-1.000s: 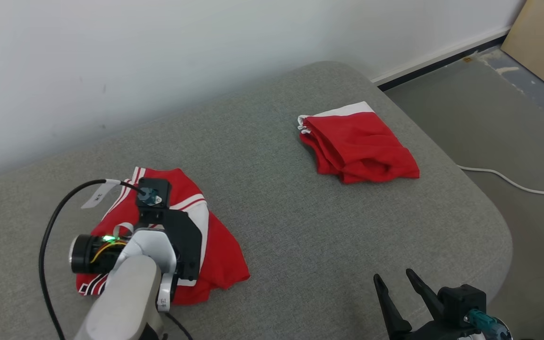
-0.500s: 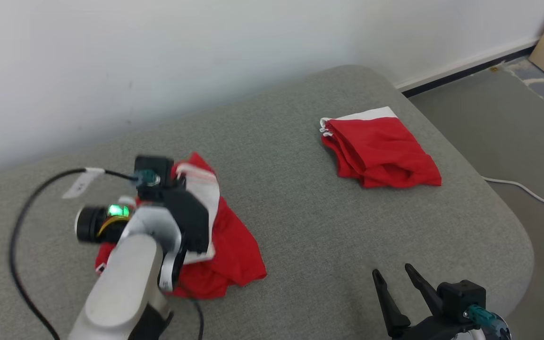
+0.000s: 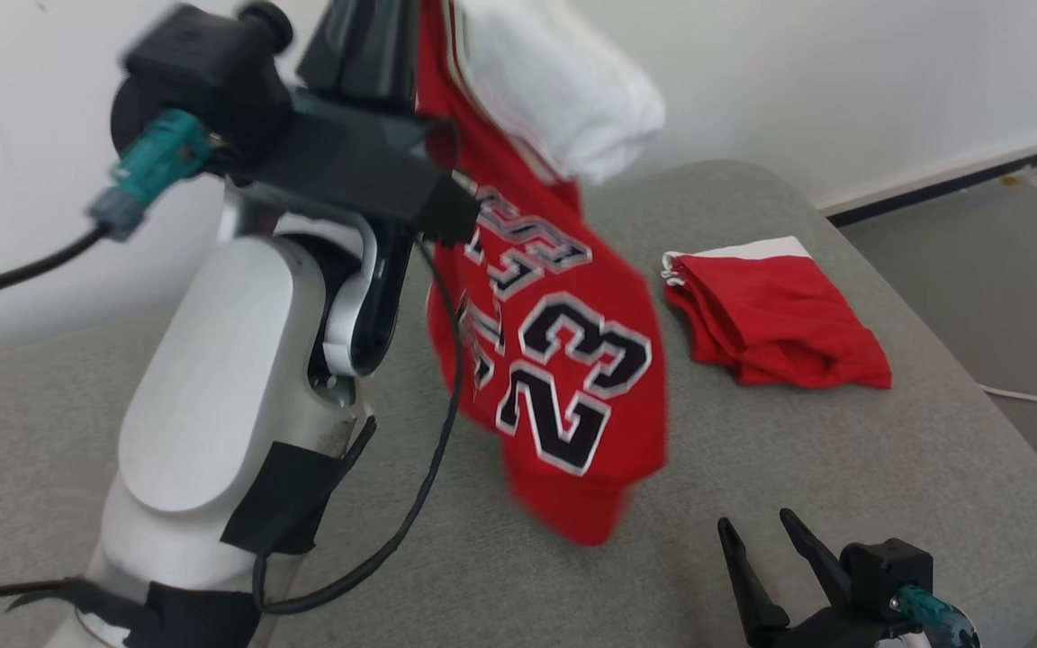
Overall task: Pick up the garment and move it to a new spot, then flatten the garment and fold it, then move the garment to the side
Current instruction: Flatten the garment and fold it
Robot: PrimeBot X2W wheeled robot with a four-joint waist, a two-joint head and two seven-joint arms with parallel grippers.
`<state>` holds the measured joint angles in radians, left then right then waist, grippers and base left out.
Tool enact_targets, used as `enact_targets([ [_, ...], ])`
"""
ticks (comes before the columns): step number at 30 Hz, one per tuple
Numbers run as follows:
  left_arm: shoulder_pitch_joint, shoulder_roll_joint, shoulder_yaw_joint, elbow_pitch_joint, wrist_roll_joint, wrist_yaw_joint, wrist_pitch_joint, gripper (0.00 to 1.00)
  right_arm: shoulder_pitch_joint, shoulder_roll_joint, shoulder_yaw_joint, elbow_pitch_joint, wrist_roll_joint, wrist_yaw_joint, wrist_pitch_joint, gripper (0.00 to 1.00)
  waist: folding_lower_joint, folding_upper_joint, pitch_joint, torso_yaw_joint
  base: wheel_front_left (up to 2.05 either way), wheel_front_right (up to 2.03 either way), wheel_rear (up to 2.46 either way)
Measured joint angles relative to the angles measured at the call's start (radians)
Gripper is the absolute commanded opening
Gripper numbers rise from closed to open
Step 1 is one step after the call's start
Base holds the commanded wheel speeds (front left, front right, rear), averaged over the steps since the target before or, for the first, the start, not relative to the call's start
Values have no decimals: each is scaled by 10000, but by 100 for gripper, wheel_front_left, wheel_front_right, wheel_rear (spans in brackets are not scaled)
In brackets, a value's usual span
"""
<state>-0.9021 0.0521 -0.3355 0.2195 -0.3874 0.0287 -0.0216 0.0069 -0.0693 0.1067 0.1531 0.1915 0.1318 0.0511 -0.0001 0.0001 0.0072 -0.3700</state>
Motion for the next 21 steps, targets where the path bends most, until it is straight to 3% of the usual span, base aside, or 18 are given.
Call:
enact_targets([
  [5, -568, -13, -362, -1459, -940, 570, -995, 0, 202, -17, -169, 0, -6, 0, 12, 100, 0, -1, -165, 455, 0, 0, 0],
  [8, -217, -23, -454, -1730, -1360, 915, -895, 0, 236, -25, -295, -13, -8, 0, -2, 100, 0, -1, -242, 834, 0, 0, 0],
  [12, 1588, 217, -410, -1609, -1772, 1237, -525, 0, 392, -13, -249, 17, 6, 0, 6, 100, 1, 0, -307, 1454, 0, 0, 0],
  [21, 6762, 1825, 349, -1256, -2291, 2104, -328, 0, 391, 40, -102, -92, 10, 0, 102, 100, -1, -1, -342, 2964, 0, 0, 0],
])
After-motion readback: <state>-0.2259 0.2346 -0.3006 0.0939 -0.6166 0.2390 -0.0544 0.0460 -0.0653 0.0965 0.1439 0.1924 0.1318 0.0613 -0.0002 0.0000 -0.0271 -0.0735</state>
